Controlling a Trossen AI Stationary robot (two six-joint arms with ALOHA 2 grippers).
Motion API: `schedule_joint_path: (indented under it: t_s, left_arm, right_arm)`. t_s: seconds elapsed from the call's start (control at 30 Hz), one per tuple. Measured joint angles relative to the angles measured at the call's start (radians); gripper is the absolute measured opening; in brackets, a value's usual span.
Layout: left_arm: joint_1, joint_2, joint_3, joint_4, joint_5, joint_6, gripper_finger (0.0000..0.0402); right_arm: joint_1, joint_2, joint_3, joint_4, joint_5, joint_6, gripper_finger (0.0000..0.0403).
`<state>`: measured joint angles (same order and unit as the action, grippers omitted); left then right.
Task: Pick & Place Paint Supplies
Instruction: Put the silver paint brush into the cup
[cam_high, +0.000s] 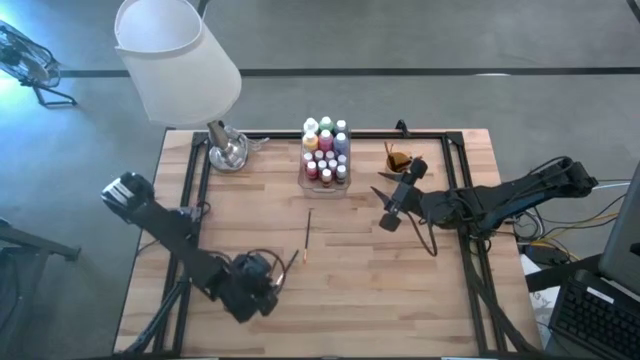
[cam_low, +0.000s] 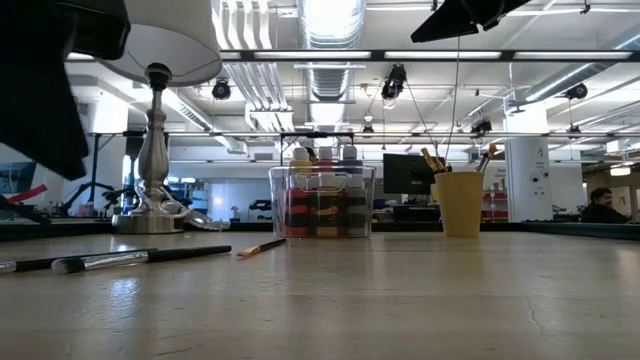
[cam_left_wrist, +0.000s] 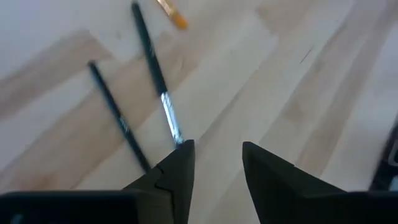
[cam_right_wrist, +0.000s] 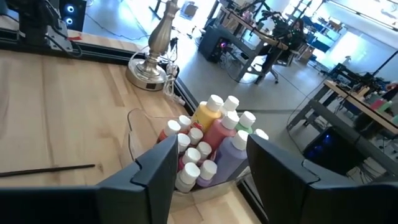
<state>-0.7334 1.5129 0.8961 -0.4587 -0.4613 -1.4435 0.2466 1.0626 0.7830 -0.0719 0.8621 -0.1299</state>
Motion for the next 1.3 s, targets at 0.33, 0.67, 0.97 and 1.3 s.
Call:
schedule_joint_path:
  t_s: [0.33,0.67,0.97,1.3]
  left_arm:
    - [-0.013,0.181,0.184,-0.29,0.164,-0.181,0.0128]
    - [-0.001,0.206,0.186,-0.333,0.202,-0.236,0.0129]
    - [0.026,0.206,0.162,-0.328,0.22,-0.262,0.0129]
    - [0.028,0.206,0.163,-0.286,0.228,-0.252,0.013]
  right_arm:
    - [0.0,0.0,0.0,0.0,0.001,0.025,0.0193]
    - [0.0,0.0,0.0,0.0,0.001,0.025,0.0172]
    - [0.0,0.0,0.0,-0.001,0.001,0.023,0.0189]
    - [0.0,0.0,0.0,-0.001,0.001,0.026,0.019]
